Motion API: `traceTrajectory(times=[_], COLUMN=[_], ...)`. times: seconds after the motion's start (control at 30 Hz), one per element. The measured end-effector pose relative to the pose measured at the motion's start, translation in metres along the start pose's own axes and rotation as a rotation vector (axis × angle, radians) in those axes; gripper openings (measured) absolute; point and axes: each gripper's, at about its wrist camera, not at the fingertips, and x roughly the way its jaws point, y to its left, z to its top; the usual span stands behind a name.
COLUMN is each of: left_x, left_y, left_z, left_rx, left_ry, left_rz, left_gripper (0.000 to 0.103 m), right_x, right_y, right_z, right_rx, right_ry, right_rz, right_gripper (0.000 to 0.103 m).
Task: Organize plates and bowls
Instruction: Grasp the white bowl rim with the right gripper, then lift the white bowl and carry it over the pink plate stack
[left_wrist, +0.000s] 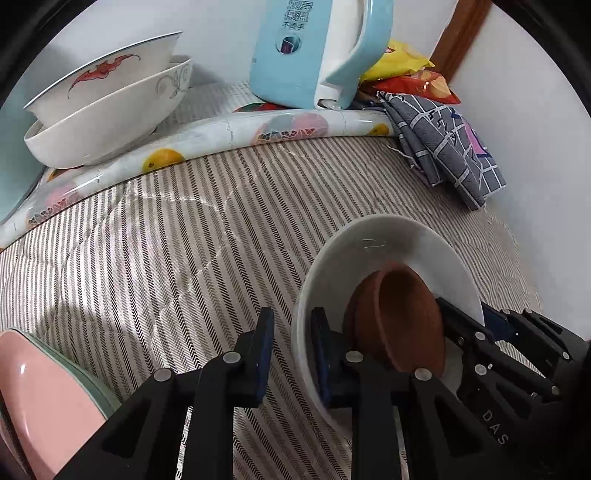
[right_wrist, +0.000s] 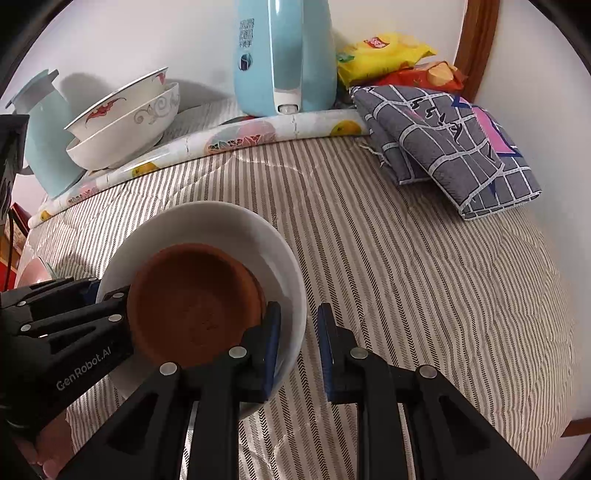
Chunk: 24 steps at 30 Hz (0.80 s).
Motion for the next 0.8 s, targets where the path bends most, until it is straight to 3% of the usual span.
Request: traceTrajectory(times=[0.23,0.33,0.47,0.5,0.57,0.63,0.8], left_x=[0.003,0.003,0.0,-0.001,-0.003,-0.004,-0.006], left_y=[0.007,0.007,-0.003,-0.005,-0.008,-0.009,-0.009], left_z=[0.0,-0.002,-0.004,-0.004,-0.003,-0.004,-0.006], left_rx=[-0.05,-0.053,-0.019,-0.013,0.002,0.007,0.009], left_ry=[0.017,-0.002,-0.033,-0.04,-0.047,-0.051,-0.049], left_rz=[-0.03,-0.037,-0.016,-0.007,0.002,0.011,0.013], left_gripper=[0.024,0.021,0.011,0.011,0.011,0.011,0.011], right_x=[0.002,0.005,0.007,0.006,0.004,0.004,0.003], right_y=[-0.008,-0.016,-0.022,-0.019,-0.011,-0.002,-0.006], right_z=[0.0,0.001,-0.001,-0.002,-0.006,-0.008,-0.014], right_rx=[0.03,0.078,0.114,0.102,0.065,0.036,0.081], right_ry=[-0.005,0.024,0.039,0.033,0.021,0.02,0.013], right_rz=[0.017,0.046,0.079,0.074,0.072,0.06,0.08], right_gripper=[0.033,0.04,0.041,0.039,0.021,0.012,0.01])
